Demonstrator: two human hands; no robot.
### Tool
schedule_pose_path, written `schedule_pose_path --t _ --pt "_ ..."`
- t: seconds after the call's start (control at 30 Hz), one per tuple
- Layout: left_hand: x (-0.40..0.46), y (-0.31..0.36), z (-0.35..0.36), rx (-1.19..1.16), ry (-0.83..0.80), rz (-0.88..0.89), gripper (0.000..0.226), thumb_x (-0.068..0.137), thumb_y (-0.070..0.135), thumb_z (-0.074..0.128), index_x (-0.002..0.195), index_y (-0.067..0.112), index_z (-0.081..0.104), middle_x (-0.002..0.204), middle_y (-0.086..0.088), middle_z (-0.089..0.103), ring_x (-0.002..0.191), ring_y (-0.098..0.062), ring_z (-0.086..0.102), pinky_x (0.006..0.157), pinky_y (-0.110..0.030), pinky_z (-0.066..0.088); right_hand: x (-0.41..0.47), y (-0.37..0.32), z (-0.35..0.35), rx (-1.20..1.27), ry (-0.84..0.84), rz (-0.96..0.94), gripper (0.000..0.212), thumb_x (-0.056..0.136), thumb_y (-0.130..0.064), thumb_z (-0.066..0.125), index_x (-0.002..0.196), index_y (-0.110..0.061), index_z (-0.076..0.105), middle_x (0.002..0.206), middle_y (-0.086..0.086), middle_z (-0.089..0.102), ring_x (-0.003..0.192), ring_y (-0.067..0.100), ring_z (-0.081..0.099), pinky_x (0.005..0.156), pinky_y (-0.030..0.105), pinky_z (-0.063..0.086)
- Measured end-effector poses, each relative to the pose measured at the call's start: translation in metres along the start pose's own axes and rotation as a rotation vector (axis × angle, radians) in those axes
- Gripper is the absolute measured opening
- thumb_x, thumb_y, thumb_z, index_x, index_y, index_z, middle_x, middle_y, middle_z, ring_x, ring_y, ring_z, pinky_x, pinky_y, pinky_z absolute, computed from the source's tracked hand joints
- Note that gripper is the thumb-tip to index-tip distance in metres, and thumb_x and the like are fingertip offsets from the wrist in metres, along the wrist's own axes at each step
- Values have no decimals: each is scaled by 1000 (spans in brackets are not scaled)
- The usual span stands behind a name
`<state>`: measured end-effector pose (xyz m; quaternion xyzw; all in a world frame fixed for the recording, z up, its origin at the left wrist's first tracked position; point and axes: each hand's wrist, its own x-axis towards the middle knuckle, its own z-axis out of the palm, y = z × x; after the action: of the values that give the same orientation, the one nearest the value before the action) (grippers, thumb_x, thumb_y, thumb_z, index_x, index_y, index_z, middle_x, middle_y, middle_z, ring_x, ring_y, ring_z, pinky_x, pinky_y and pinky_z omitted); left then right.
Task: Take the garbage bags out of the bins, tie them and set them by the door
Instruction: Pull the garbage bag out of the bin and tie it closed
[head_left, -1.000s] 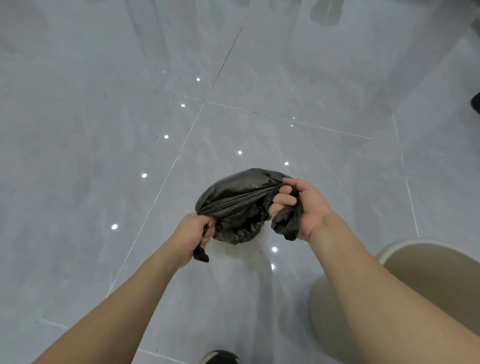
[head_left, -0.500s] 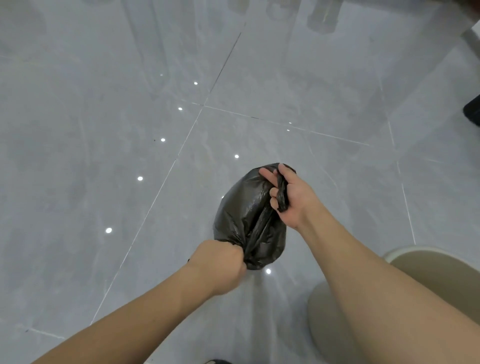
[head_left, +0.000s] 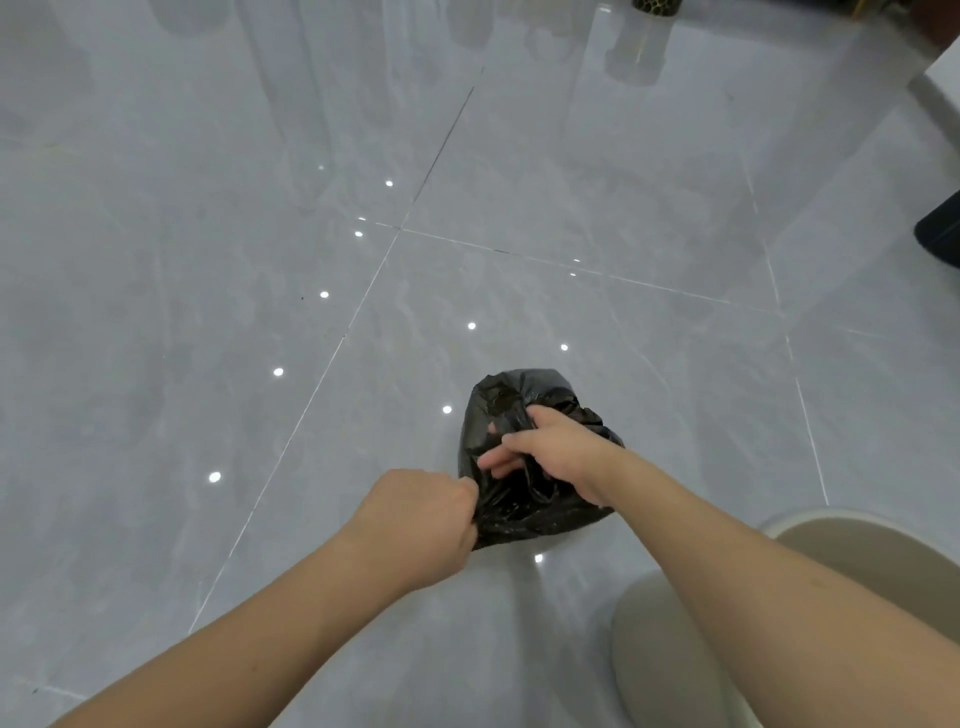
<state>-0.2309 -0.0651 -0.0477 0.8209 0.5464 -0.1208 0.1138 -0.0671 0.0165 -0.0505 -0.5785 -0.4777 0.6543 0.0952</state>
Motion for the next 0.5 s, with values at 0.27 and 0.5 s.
schedule_pose_path --t 0.27,0.5 --pt "-1 -56 -5 -299 -42 -106 13 92 25 43 94 22 55 91 4 63 84 -19 58 69 -33 48 -1 5 21 -349 -25 83 12 89 -15 50 85 -11 60 87 3 63 81 19 58 78 30 46" --pt "26 -67 -19 -723 60 -110 16 91 15 54 96 22 67 87 7 65 79 -11 60 73 -27 49 -12 8 14 -163 -236 206 41 72 -57 69 96 -24 75 94 -1 77 94 18 71 94 33 49"
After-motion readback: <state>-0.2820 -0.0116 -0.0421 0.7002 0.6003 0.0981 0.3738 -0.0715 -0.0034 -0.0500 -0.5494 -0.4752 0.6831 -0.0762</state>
